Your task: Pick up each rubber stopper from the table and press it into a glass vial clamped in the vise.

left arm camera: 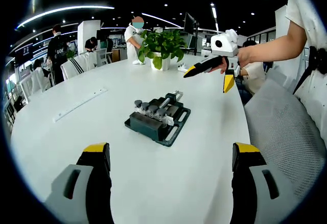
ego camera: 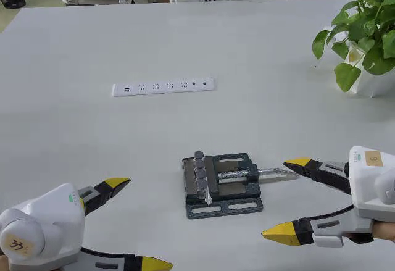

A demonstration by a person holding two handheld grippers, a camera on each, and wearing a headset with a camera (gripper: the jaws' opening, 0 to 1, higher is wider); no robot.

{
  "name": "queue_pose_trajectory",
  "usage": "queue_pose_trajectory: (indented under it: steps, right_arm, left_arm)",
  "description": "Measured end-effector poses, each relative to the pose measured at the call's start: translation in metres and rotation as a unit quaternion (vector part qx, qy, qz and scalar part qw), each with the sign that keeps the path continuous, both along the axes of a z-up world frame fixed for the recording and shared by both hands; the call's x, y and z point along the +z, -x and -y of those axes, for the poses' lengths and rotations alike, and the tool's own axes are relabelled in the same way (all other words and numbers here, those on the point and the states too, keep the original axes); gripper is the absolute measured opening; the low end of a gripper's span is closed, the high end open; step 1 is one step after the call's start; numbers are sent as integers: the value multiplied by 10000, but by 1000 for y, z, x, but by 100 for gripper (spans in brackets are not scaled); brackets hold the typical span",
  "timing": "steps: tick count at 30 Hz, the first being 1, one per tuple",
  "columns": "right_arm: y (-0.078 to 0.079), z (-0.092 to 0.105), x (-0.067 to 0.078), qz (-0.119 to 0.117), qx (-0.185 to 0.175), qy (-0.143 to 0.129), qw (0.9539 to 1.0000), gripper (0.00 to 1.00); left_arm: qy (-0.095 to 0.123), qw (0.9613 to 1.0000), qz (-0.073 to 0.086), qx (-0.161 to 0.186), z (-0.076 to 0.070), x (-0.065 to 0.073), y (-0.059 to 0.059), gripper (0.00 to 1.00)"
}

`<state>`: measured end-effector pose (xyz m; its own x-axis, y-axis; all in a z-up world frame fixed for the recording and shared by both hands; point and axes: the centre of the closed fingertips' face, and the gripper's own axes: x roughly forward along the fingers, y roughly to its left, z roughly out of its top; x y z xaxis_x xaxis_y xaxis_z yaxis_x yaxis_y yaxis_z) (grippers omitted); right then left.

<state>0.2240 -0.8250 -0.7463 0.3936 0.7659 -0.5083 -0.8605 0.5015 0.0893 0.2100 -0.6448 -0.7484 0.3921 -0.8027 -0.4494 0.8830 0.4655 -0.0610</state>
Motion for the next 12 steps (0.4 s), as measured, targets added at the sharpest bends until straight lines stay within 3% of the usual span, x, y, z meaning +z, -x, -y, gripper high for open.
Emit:
queue_pose_trajectory:
  steps: [12]
  right_arm:
    - [-2, -1, 2, 26, -21, -26, 10000, 90]
  left_arm:
    - [-10, 10000, -5, -11, -2, 0, 0, 99]
